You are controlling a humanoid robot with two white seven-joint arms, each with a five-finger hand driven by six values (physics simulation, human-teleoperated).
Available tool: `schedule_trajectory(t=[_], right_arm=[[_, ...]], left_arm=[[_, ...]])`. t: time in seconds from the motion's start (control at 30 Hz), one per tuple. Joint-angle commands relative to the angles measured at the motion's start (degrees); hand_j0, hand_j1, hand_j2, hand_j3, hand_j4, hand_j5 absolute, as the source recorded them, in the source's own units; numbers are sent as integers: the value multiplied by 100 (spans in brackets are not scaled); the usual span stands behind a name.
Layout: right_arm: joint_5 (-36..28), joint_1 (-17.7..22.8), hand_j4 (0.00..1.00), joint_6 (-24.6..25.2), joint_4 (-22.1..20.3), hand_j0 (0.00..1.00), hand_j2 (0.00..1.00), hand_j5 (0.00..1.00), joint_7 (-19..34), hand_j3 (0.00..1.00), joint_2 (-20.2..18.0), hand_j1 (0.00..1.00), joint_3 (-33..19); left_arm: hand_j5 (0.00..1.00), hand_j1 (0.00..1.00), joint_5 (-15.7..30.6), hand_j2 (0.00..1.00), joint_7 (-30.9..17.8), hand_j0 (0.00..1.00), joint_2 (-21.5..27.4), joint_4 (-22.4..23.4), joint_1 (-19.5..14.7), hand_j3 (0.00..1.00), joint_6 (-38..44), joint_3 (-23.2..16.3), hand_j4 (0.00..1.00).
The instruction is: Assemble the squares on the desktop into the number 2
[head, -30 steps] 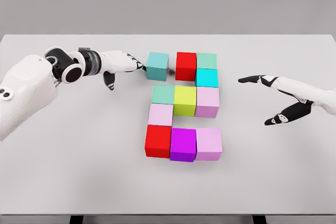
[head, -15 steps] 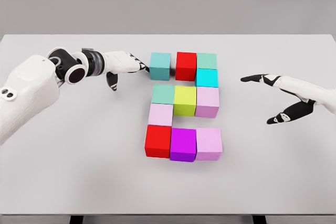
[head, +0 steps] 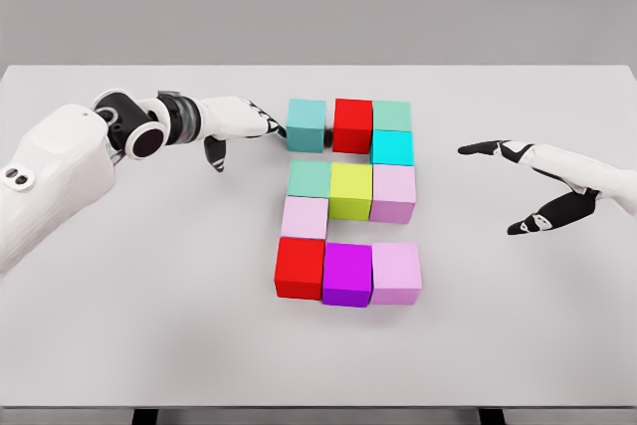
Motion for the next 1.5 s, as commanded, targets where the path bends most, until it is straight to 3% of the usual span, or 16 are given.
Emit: schedule_trajectory(t=[0.0, 0.37, 0.47, 1.47], right_arm=[[-23, 0, 100, 14, -3, 100, 100, 100, -2, 100, -8, 100, -2], [-14, 44, 100, 14, -3, 100, 100, 100, -2, 100, 9, 100, -2], [-14, 35, 100, 14, 191, 100, 100, 100, -2, 100, 9, 100, -20], [-14, 123, 100, 14, 129, 100, 100, 100, -2, 100, 9, 100, -204]], left_arm=[[100, 100, 4, 100, 2, 100, -6, 0, 0, 100, 4, 6, 100], [100, 100, -5, 100, 2, 100, -15, -17, 0, 100, 4, 6, 100], [100, 100, -5, 100, 2, 100, -6, -17, 0, 100, 4, 6, 100], [100, 100, -93, 100, 2, 100, -103, 194, -70, 100, -23, 15, 100]])
